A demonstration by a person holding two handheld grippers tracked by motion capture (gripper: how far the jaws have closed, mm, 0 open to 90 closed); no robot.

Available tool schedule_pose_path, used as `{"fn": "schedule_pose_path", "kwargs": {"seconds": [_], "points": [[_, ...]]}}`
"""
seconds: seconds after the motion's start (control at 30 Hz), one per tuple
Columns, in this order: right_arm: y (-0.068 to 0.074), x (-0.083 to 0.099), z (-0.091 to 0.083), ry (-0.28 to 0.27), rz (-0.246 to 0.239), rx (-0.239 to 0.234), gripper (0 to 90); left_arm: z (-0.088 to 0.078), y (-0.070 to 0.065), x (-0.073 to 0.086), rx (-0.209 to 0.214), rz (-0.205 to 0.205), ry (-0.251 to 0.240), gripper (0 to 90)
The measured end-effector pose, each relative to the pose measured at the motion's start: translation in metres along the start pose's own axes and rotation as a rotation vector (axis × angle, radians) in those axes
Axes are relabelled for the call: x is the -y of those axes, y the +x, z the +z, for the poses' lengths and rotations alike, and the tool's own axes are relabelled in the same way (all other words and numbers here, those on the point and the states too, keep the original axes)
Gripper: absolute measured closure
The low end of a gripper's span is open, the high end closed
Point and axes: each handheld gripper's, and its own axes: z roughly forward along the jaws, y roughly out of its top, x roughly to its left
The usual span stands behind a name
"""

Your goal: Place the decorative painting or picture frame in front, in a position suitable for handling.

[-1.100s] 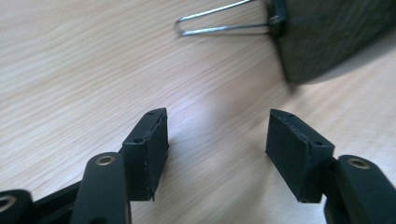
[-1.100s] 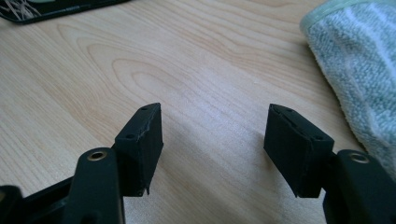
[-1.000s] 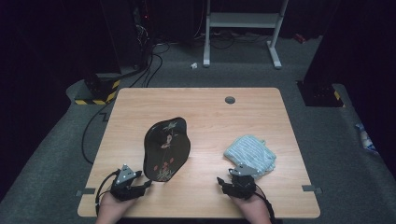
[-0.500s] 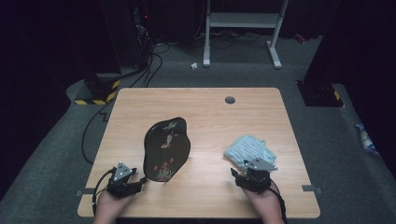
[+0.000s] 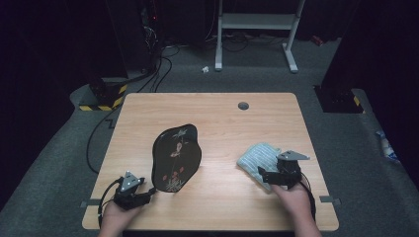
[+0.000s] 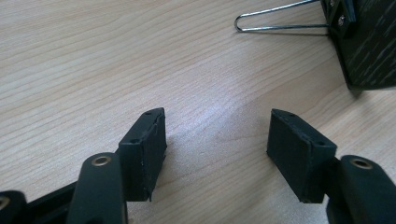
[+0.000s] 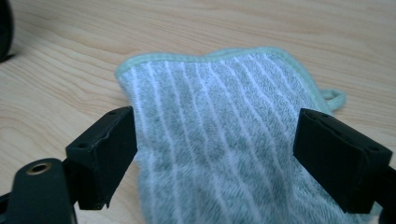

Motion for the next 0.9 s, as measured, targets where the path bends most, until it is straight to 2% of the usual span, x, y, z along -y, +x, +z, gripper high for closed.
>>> {"fn": "schedule_pose_path", "kwargs": {"seconds": [0.13, 0.33, 0.47, 0.57, 0.73, 0.9], "points": [[-0.01, -0.002, 0.015, 0.05, 0.021, 0.016, 13.3, 0.0, 0.0, 0.0, 0.0, 0.0, 0.0, 37.4], [-0.007, 0.006, 0.028, 0.096, 0.022, 0.035, 13.2, 0.0, 0.0, 0.0, -0.001, 0.001, 0.0, 37.3], [-0.007, 0.015, 0.028, 0.089, 0.028, 0.027, 13.0, 0.0, 0.0, 0.0, -0.001, 0.0, 0.001, 37.1], [-0.003, 0.019, 0.027, 0.098, 0.006, 0.048, 12.9, 0.0, 0.0, 0.0, 0.002, 0.0, 0.001, 36.9], [0.001, 0.022, 0.025, 0.114, 0.004, 0.067, 13.5, 0.0, 0.0, 0.0, 0.002, 0.0, 0.001, 36.9], [0.003, 0.024, 0.023, 0.114, 0.009, 0.061, 20.3, 0.0, -0.001, 0.0, -0.001, 0.0, 0.002, 36.9]]}}
